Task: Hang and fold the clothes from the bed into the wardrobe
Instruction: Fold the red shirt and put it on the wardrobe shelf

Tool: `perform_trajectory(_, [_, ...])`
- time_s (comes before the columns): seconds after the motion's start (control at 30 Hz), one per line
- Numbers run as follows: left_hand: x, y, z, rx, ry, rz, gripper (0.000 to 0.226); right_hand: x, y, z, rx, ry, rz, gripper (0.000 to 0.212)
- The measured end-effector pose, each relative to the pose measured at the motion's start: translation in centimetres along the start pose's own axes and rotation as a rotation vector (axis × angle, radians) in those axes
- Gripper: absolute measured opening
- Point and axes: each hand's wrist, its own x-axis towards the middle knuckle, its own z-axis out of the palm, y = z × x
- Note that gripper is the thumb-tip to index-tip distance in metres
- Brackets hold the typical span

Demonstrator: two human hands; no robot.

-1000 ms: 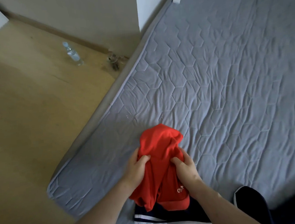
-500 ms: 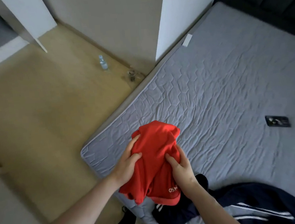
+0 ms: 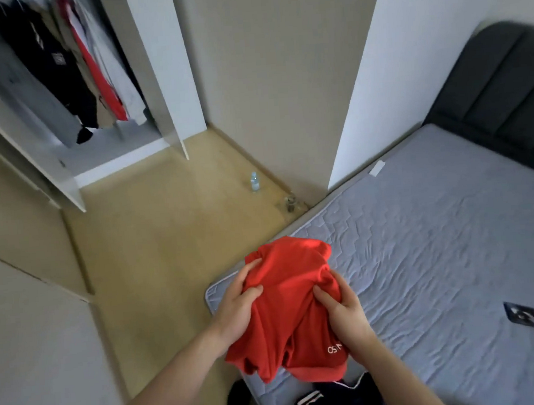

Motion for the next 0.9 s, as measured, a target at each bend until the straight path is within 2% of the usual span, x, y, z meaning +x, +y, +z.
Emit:
perform_trajectory(0.2, [-0.8,5.0,-6.6,0.002,0.156,0.102,0.051,2.2,-5.8,6.4,-0.049,-0.166,-0.091,0.036])
perform_trajectory(0.4, [1.0,8.7,-16.7,-0.053,0.273,0.157,0.049,6.8,-11.7,16.8,-0.108,-0.339,-0.214,0.036])
perform_trajectory(0.57, [4.3,11.2,-27.5,-0.046,0.344,0.197,0.048,11.3,-15.7,27.4,-0.082,-0.415,-0.253,0.04])
perform_trajectory(0.7, [7.6,13.7,-35.1,-0.052,0.367,0.23,0.047,14.2,-19.2,35.5,-0.069,-0.418,-0.299,0.039])
perform_trajectory(0.9, [13.8,17.7,-43.7,-0.056,0.39,0.295,0.047,19.4,-24.1,44.1,-0.043,-0.446,-0.364,0.036])
